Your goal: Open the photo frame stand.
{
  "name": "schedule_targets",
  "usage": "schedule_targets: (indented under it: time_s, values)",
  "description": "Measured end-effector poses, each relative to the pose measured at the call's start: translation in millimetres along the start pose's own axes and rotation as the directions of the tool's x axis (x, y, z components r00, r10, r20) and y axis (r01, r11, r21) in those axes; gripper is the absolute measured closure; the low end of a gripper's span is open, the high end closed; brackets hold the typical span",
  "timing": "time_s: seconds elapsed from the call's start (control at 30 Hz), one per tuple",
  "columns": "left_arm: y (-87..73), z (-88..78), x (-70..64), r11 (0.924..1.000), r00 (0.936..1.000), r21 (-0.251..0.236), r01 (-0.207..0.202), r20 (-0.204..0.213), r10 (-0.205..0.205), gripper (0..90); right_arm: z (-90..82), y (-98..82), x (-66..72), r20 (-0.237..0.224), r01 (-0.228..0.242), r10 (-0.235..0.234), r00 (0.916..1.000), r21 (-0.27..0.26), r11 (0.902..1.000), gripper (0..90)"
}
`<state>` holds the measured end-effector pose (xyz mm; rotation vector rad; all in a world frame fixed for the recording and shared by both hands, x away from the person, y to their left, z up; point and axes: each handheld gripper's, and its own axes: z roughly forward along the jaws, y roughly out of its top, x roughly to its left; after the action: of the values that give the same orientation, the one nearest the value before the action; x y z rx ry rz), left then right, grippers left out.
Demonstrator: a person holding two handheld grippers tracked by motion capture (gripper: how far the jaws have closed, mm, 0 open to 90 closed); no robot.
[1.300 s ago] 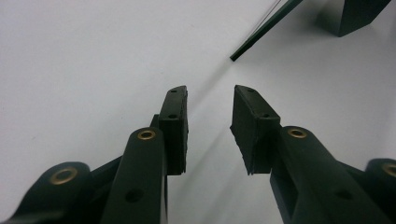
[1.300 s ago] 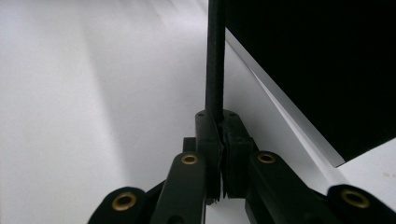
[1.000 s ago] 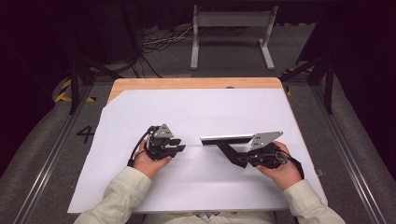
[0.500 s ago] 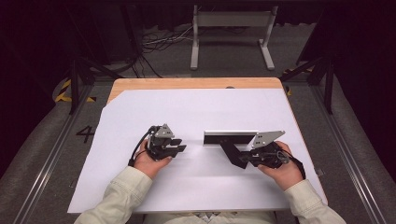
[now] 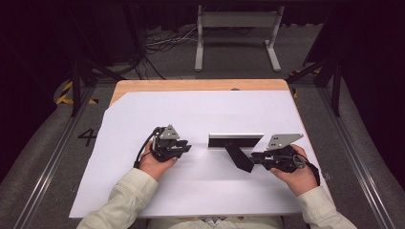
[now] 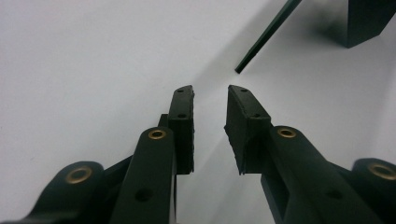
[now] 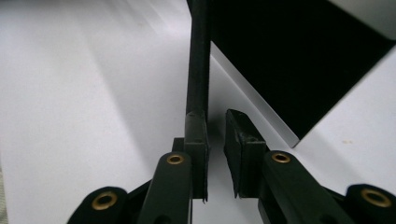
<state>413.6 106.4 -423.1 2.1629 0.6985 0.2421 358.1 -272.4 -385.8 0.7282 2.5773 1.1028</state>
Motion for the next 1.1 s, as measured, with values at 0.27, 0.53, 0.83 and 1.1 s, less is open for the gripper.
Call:
schedule_targets:
  time_s: [0.27,0.53,0.83,1.1]
  values:
    - [3.6,4.5,0.3,0.9997,1.0000,-0.024,0.007,0.005,-0.007,81.4,-12.9,-7.2,-6.3,0.028,-0.026,0.027,0.9992,-0.034,0.9991,81.1]
    - [3.4,3.3,-2.2,0.9989,0.9998,-0.043,0.017,-0.013,-0.018,85.7,-12.3,-13.0,-13.9,0.057,-0.022,0.024,0.9981,-0.027,0.9994,83.4]
    - [2.2,3.7,-2.6,0.9985,0.9996,-0.047,0.027,-0.007,-0.028,85.3,-6.1,-18.1,-22.5,0.061,-0.050,0.051,0.9968,-0.022,0.9985,86.5]
    - [2.7,9.4,-2.1,0.9973,0.9981,-0.039,0.062,0.002,-0.062,85.6,-3.1,-21.3,-27.1,0.065,-0.065,0.066,0.9957,-0.016,0.9977,86.5]
